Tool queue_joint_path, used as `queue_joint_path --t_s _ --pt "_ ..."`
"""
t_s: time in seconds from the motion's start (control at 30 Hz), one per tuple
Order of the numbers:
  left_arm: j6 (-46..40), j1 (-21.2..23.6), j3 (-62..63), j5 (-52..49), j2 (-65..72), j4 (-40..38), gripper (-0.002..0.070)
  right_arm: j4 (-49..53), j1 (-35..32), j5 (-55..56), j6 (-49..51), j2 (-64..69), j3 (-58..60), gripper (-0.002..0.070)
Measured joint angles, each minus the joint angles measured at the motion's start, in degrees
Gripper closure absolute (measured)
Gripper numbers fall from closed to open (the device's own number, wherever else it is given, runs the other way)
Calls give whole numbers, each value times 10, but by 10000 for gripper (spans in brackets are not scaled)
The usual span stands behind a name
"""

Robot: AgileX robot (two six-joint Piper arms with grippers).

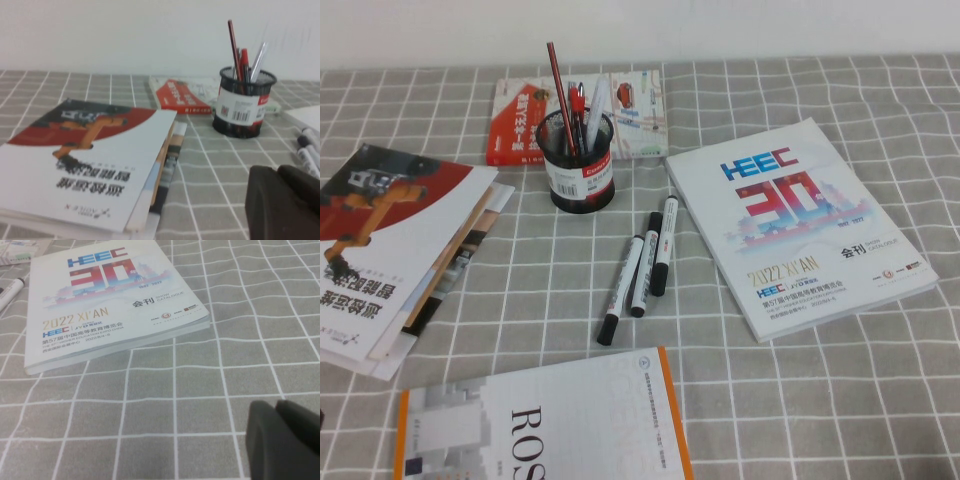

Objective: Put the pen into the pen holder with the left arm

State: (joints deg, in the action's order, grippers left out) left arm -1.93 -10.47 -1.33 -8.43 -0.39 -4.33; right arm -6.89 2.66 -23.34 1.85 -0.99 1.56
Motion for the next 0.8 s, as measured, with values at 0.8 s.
queue_joint_path --t_s 0.8 --pt "-64 1 -1 -132 -2 -2 677 0 0 0 0 0 0 691"
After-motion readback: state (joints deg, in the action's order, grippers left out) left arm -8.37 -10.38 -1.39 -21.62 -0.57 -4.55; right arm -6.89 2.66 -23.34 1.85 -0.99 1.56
